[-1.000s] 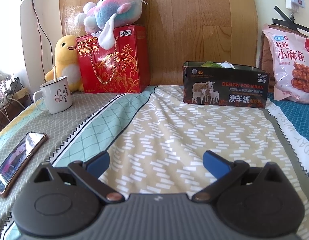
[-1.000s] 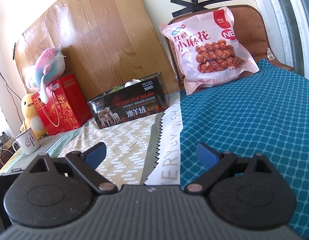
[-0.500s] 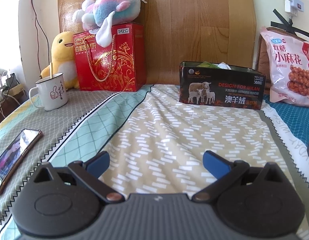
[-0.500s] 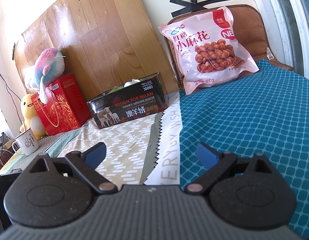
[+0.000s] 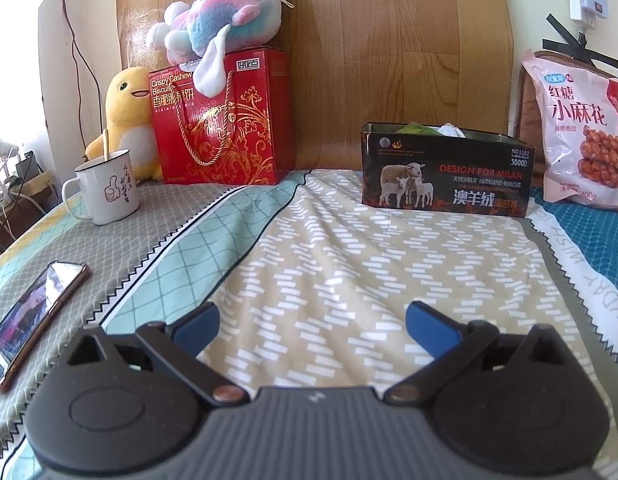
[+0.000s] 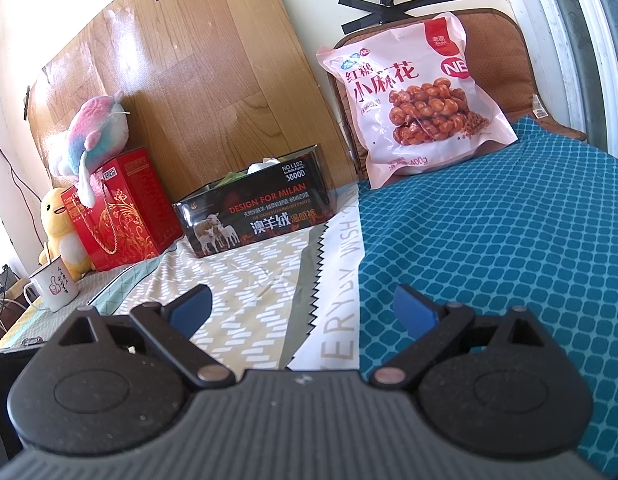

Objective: Organize snacks

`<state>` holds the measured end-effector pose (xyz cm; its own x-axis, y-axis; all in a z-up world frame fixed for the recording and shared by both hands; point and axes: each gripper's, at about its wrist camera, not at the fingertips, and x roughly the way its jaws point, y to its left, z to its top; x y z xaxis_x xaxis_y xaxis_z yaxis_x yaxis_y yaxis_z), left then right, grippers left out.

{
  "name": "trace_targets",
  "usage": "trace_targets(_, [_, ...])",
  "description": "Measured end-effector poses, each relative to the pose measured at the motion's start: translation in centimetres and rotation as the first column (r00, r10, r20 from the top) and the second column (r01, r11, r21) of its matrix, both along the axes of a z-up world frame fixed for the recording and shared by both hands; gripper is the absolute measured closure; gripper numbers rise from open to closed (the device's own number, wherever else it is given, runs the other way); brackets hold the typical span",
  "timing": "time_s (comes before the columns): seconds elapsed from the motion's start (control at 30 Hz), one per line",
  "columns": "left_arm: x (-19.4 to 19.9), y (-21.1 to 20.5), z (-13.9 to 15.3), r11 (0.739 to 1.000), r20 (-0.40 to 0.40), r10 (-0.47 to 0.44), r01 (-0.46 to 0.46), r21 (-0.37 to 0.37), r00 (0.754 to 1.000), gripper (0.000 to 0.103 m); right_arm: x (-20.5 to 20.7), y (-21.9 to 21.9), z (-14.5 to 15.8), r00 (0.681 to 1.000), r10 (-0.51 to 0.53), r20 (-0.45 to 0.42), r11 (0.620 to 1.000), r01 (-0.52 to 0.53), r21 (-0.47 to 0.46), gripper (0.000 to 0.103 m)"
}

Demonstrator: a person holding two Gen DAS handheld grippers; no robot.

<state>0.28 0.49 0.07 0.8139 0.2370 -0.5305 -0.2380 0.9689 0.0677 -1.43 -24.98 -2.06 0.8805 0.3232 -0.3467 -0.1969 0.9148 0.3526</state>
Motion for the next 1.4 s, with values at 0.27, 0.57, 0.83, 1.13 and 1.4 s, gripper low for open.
trace_targets(0.27, [-0.01, -0.16, -0.07, 1.0, -0.002, -0.008, 0.008, 0.016, 1.0, 0.0, 0.03, -0.03, 0.02, 1.0, 0.0, 0.0, 1.0, 0.0, -0.001, 0.004])
trace_targets(0.57, [0.07, -0.32, -0.07, 1.0, -0.005, -0.009, 0.009, 0.029, 1.0, 0.0, 0.05, 0.01, 0.0, 1.0, 0.0, -0.001, 1.0, 0.0, -0.001, 0.004])
trace_targets(0.83, [0.12, -0.37, -0.09, 0.999, -0.008, -0.011, 0.011, 0.035, 1.0, 0.0, 0.07, 0.06, -0.03, 1.0, 0.0, -0.001, 1.0, 0.0, -0.001, 0.004])
trace_targets(1.13, [0.16, -0.5, -0.16, 0.999, -0.016, -0.022, 0.023, 0.036, 1.0, 0.0, 0.1, 0.07, -0.07, 1.0, -0.001, -0.001, 1.0, 0.001, -0.001, 0.004])
trace_targets(1.4, [0.07, -0.59, -0.05, 0.999, -0.009, -0.032, 0.032, 0.041, 0.999, 0.0, 0.08, 0.07, -0.09, 1.0, -0.001, 0.0, 1.0, 0.001, 0.0, 0.004])
